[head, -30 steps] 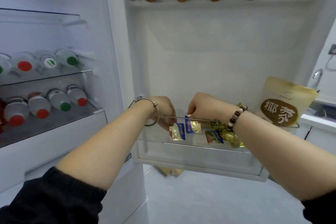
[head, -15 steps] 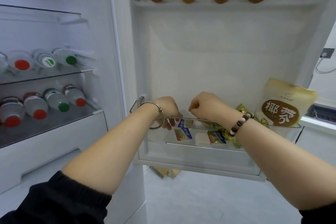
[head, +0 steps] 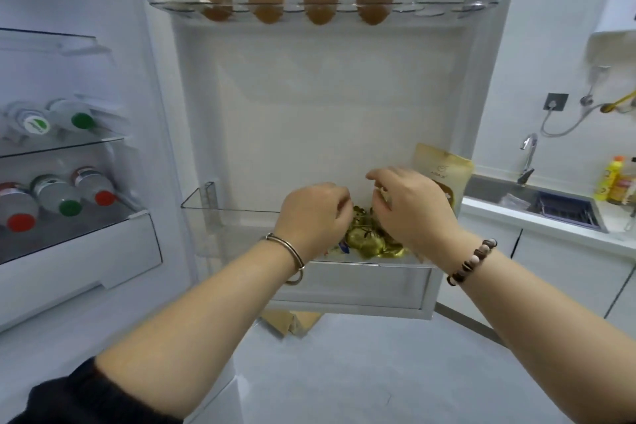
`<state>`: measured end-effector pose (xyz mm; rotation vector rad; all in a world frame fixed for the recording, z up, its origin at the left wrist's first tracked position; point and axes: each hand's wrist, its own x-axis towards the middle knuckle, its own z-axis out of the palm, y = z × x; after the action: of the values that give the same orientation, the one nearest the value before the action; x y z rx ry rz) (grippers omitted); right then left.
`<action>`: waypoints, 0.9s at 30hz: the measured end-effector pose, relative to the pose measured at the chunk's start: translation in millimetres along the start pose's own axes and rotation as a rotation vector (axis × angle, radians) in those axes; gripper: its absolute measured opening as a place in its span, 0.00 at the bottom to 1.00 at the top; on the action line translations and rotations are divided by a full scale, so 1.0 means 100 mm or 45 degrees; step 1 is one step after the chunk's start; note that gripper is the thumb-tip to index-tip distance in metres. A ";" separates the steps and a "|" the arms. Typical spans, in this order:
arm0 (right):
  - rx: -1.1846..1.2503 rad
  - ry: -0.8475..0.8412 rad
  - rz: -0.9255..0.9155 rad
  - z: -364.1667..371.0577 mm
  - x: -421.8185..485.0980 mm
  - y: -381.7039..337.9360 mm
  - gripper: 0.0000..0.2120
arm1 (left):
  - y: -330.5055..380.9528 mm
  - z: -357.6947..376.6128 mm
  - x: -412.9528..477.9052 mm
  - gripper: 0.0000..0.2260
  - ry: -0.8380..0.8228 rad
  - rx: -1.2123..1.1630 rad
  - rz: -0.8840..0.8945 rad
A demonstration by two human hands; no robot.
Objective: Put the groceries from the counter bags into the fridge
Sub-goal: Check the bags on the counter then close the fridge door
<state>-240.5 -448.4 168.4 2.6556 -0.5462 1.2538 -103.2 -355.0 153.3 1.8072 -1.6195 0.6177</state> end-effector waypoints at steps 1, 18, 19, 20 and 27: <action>-0.011 0.027 -0.045 -0.07 -0.10 0.10 0.08 | 0.13 0.08 -0.01 0.15 0.014 0.014 0.048; 0.115 -0.037 -0.232 -0.46 -1.09 0.99 0.12 | 1.04 0.55 -0.25 0.13 0.434 0.050 -0.210; 0.081 -0.059 -0.239 -0.46 -1.11 1.02 0.13 | 1.07 0.53 -0.29 0.13 0.476 0.066 -0.212; 0.034 -0.083 -0.248 -0.46 -1.13 1.06 0.12 | 1.09 0.50 -0.33 0.13 0.513 0.076 -0.221; -0.084 0.008 -0.397 -0.49 -1.25 1.05 0.13 | 1.13 0.28 -0.67 0.11 0.639 0.054 -0.309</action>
<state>-389.0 -499.0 101.8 2.5544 -0.1589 1.1302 -226.0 -334.4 102.5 1.6703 -1.0450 0.9082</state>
